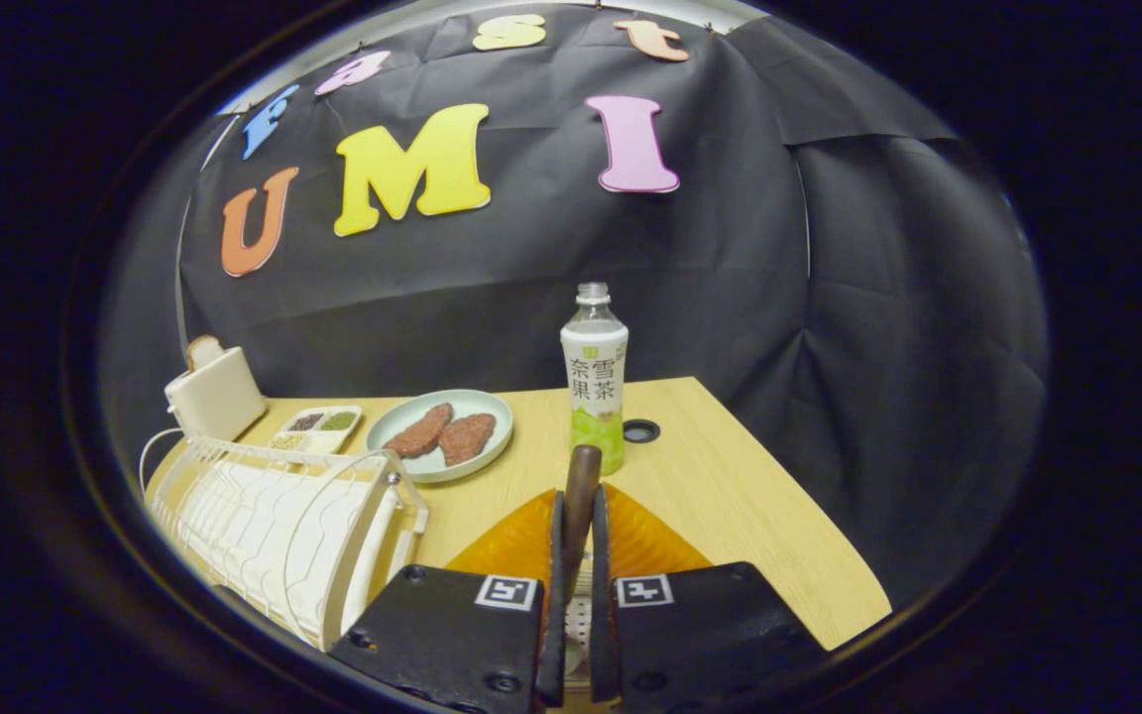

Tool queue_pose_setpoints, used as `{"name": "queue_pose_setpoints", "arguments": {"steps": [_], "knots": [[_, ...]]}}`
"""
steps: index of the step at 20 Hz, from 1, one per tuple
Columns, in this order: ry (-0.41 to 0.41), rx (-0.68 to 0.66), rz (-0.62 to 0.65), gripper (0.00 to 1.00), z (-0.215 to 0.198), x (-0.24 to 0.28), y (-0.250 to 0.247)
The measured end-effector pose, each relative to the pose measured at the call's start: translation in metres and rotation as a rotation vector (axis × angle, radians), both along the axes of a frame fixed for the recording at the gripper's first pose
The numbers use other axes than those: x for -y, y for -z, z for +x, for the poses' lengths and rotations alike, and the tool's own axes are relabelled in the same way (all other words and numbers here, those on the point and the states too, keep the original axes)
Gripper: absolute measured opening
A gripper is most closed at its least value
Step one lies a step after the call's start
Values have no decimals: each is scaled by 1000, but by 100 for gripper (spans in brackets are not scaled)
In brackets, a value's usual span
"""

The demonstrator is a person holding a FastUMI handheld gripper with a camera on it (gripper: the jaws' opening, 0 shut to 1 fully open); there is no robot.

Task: Take the plate from the dish rack, then take the spoon from the basket and place it into the plate.

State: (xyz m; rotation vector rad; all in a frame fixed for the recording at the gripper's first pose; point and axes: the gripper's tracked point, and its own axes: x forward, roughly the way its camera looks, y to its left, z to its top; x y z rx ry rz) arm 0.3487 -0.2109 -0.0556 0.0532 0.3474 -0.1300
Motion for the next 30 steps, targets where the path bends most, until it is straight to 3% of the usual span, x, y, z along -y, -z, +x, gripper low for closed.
{"name": "queue_pose_setpoints", "arguments": {"steps": [4, 16, 22, 30], "knots": [[8, 14, -42, 10, -11, -4, -10], [13, 171, -135, 10, -56, -23, -86], [-5, 248, -143, 10, -110, -61, -129], [-19, 266, -122, 10, -195, -119, -129]]}}
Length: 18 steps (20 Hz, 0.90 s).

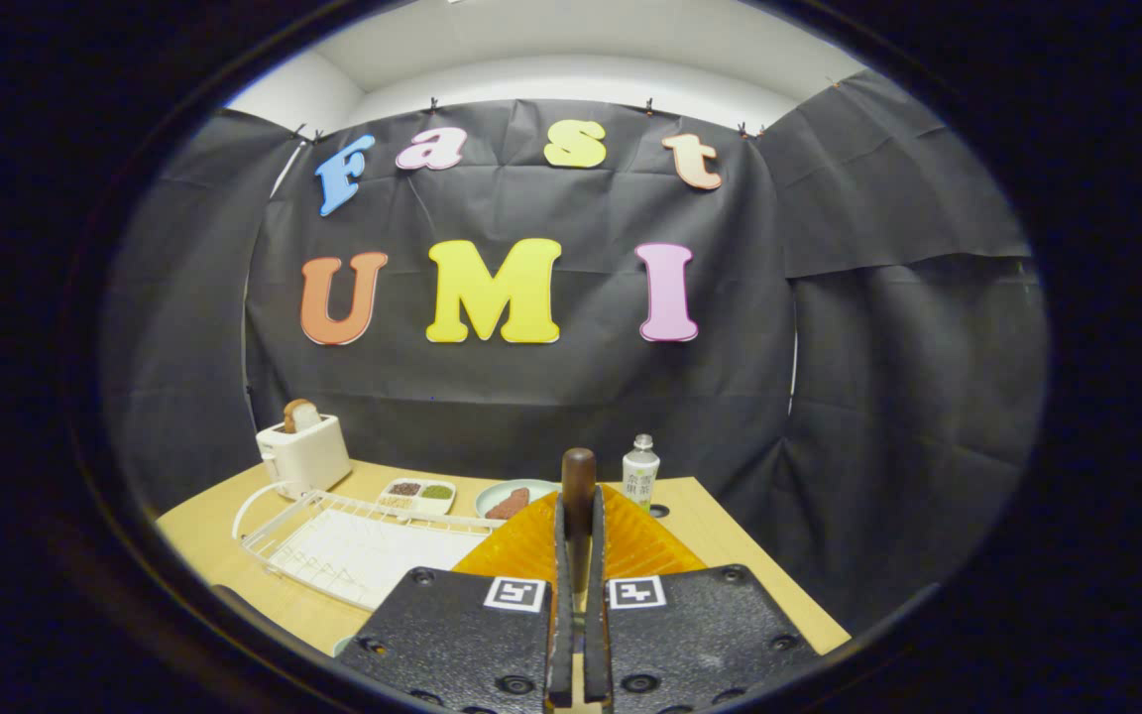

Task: Take the plate from the dish rack, then take the spoon from the basket and place it into the plate.

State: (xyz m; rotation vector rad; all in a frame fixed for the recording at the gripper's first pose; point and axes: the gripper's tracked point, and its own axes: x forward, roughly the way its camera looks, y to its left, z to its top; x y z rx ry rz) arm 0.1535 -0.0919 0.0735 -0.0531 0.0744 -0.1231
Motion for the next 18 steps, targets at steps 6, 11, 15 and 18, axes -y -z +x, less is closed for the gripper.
{"name": "queue_pose_setpoints", "arguments": {"steps": [6, 11, 15, 18], "knots": [[-35, -34, -24, 10, -55, -56, 50], [-70, -42, 28, 10, -80, -89, 91], [-91, -67, 37, 10, -87, -113, 114], [-111, -62, 31, 10, -89, -132, 117]]}}
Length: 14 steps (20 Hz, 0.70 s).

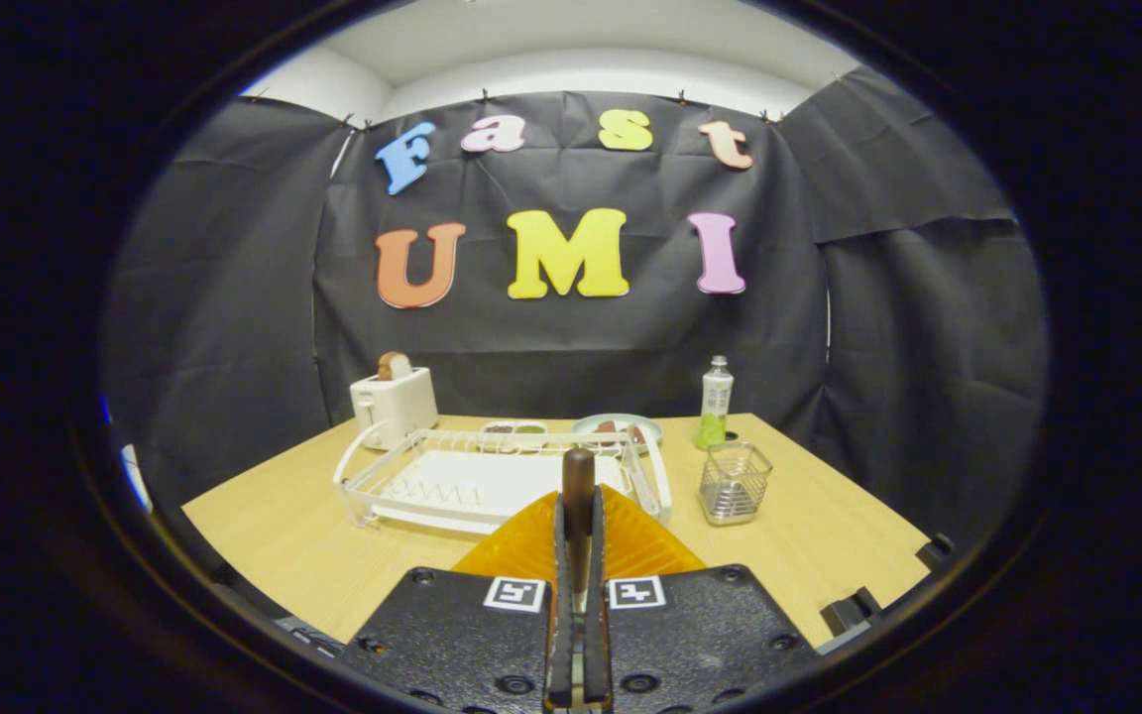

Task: Take the plate from the dish rack, then take the spoon from the basket and place it into the plate.

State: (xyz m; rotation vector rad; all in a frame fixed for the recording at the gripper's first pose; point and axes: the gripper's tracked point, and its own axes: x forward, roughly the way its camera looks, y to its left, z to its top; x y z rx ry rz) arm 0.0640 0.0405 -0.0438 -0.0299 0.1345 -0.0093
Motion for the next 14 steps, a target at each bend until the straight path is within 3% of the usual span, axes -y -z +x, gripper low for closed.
{"name": "queue_pose_setpoints", "arguments": {"steps": [14], "knots": [[23, -67, 8, 13, 17, 2, 41]]}}
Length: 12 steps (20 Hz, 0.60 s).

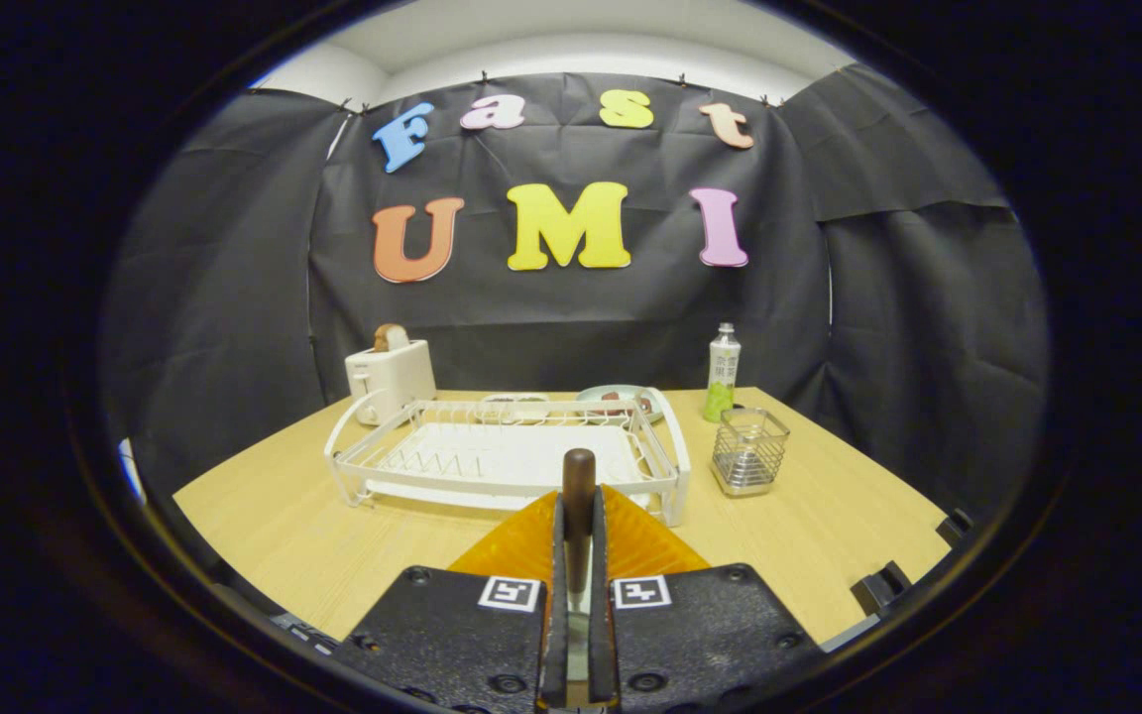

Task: Take the plate from the dish rack, then take the spoon from the basket and place it into the plate.

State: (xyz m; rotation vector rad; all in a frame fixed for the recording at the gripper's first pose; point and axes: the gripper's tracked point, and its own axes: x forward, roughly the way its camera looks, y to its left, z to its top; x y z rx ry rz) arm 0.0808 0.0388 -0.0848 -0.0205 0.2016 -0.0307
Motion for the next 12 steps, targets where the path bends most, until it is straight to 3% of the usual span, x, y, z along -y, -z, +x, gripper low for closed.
{"name": "queue_pose_setpoints", "arguments": {"steps": [7, 12], "knots": [[29, 11, 1, 19, -1, 12, -3], [68, 46, 0, 68, -16, 22, -18]]}}
